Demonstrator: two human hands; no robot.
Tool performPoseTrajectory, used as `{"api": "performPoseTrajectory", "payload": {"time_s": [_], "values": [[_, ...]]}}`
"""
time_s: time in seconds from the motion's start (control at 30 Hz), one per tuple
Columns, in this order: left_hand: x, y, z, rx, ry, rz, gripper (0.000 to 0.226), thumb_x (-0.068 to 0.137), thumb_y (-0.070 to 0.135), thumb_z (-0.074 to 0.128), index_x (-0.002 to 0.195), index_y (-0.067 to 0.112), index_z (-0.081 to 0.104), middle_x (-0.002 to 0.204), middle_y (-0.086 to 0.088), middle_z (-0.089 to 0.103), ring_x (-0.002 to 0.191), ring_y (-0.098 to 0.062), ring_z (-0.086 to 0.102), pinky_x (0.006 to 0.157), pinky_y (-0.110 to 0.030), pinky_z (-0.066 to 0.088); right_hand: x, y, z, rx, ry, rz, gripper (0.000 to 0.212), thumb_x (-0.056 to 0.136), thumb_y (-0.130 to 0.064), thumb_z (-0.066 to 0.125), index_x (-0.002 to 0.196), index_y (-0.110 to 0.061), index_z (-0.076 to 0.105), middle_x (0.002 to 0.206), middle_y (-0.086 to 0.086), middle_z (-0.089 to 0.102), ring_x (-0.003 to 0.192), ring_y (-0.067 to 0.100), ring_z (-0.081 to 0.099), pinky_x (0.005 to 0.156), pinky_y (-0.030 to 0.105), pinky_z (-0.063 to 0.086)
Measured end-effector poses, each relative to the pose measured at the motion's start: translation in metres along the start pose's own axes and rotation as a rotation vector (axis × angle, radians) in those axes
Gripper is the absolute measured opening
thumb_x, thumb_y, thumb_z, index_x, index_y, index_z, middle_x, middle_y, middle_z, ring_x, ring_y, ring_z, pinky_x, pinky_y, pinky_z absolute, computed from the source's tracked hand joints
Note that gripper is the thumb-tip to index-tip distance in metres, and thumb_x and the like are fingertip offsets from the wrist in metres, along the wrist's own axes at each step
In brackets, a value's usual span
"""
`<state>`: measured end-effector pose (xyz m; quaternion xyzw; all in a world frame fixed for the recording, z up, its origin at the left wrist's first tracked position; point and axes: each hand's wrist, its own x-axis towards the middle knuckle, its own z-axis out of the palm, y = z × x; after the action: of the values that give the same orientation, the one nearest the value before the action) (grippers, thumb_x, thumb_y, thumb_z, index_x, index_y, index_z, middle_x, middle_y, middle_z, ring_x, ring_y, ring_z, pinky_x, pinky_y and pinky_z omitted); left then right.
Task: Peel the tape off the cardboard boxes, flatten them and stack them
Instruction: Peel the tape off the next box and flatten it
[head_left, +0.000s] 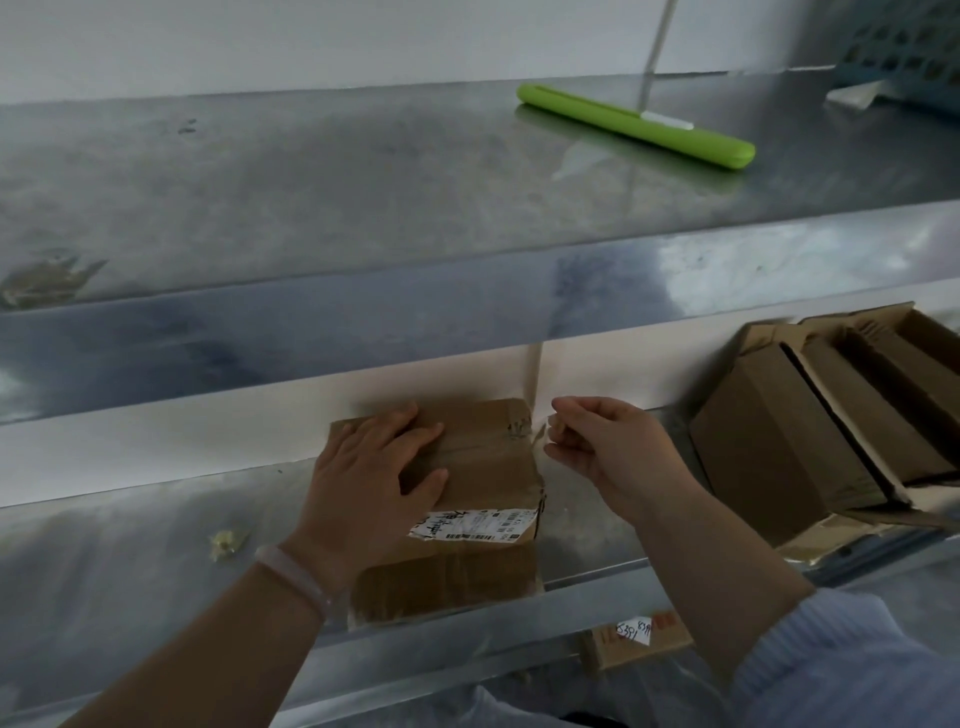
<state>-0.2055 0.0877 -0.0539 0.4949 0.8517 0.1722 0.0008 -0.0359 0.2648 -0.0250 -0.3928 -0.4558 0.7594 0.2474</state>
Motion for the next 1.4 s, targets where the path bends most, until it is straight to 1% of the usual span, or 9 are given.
{"api": "performPoseTrajectory", "payload": {"time_s": [0.13,0.3,0.43,0.6,0.8,0.87,1.03,1.23,1.4], "values": [[0.001,-0.002,0.0,0.009,0.004,0.003,0.067,0.078,0.069,0.028,0.134,0.04,0.051,0.148,0.012,0.041,0.134,-0.013,0.036,0.113,-0.035,0.025,0.003,0.005,0.0,0.222,0.003,0.023,0.013,0.091,-0.009,0.063,0.101,-0.002,0.067,0.075,0.01,0.066,0.065,0.015,0.064,0.062,0.028,0.057],[0.002,-0.003,0.003,0.021,0.004,0.017,0.066,0.079,0.069,0.03,0.133,0.038,0.053,0.147,0.01,0.043,0.134,-0.014,0.038,0.113,-0.036,0.026,0.003,0.008,-0.005,0.261,-0.012,0.003,0.015,0.091,-0.011,0.063,0.103,-0.004,0.068,0.079,0.012,0.068,0.068,0.019,0.066,0.064,0.031,0.058],[0.001,-0.002,0.003,0.023,0.019,0.026,0.064,0.081,0.068,0.031,0.132,0.037,0.054,0.146,0.009,0.044,0.134,-0.015,0.039,0.112,-0.037,0.028,0.004,0.01,-0.014,0.057,0.092,0.058,0.018,0.095,-0.004,0.055,0.111,-0.004,0.063,0.087,0.014,0.068,0.077,0.021,0.067,0.071,0.035,0.058],[0.0,0.001,0.001,0.022,0.004,0.019,0.068,0.079,0.069,0.026,0.135,0.039,0.05,0.149,0.013,0.038,0.137,-0.011,0.033,0.113,-0.034,0.022,-0.009,0.022,-0.019,-0.197,0.045,0.263,0.031,0.096,-0.028,0.058,0.101,0.002,0.068,0.096,0.016,0.072,0.087,0.029,0.068,0.08,0.041,0.058],[0.002,0.0,0.003,0.039,0.017,0.012,0.066,0.079,0.069,0.03,0.132,0.038,0.054,0.146,0.011,0.043,0.132,-0.014,0.038,0.109,-0.036,0.028,-0.019,0.02,-0.011,-0.691,0.005,-0.038,0.011,0.08,-0.028,0.078,0.085,-0.018,0.075,0.081,-0.002,0.075,0.079,0.016,0.073,0.078,0.037,0.061],[0.001,0.001,0.002,0.047,0.019,0.013,0.066,0.079,0.068,0.03,0.132,0.037,0.055,0.146,0.011,0.044,0.131,-0.015,0.038,0.109,-0.036,0.029,-0.018,0.017,-0.01,-0.801,0.005,-0.08,0.006,0.082,-0.026,0.077,0.08,-0.022,0.074,0.078,-0.003,0.075,0.076,0.016,0.072,0.077,0.04,0.061],[0.001,0.002,0.002,0.04,0.013,0.004,0.067,0.079,0.069,0.027,0.133,0.039,0.052,0.148,0.012,0.041,0.134,-0.013,0.035,0.111,-0.035,0.026,-0.021,0.012,-0.007,-1.008,0.0,-0.165,0.014,0.089,-0.029,0.069,0.076,-0.026,0.066,0.076,-0.005,0.072,0.072,0.013,0.069,0.069,0.026,0.058],[0.001,0.002,0.001,0.039,0.008,0.001,0.068,0.079,0.069,0.026,0.134,0.038,0.052,0.148,0.011,0.041,0.134,-0.015,0.036,0.111,-0.037,0.027,-0.018,0.015,-0.004,-0.649,-0.073,0.016,0.017,0.092,-0.011,0.064,0.075,-0.007,0.065,0.066,0.004,0.066,0.058,0.013,0.063,0.068,0.034,0.06],[0.001,0.002,0.002,0.037,0.003,-0.001,0.067,0.079,0.069,0.025,0.134,0.04,0.051,0.148,0.013,0.04,0.135,-0.013,0.034,0.112,-0.036,0.025,-0.022,0.015,-0.012,-0.107,-0.155,0.257,0.012,0.092,-0.008,0.063,0.093,0.003,0.067,0.071,0.01,0.061,0.062,0.017,0.059,0.066,0.034,0.058]]}}
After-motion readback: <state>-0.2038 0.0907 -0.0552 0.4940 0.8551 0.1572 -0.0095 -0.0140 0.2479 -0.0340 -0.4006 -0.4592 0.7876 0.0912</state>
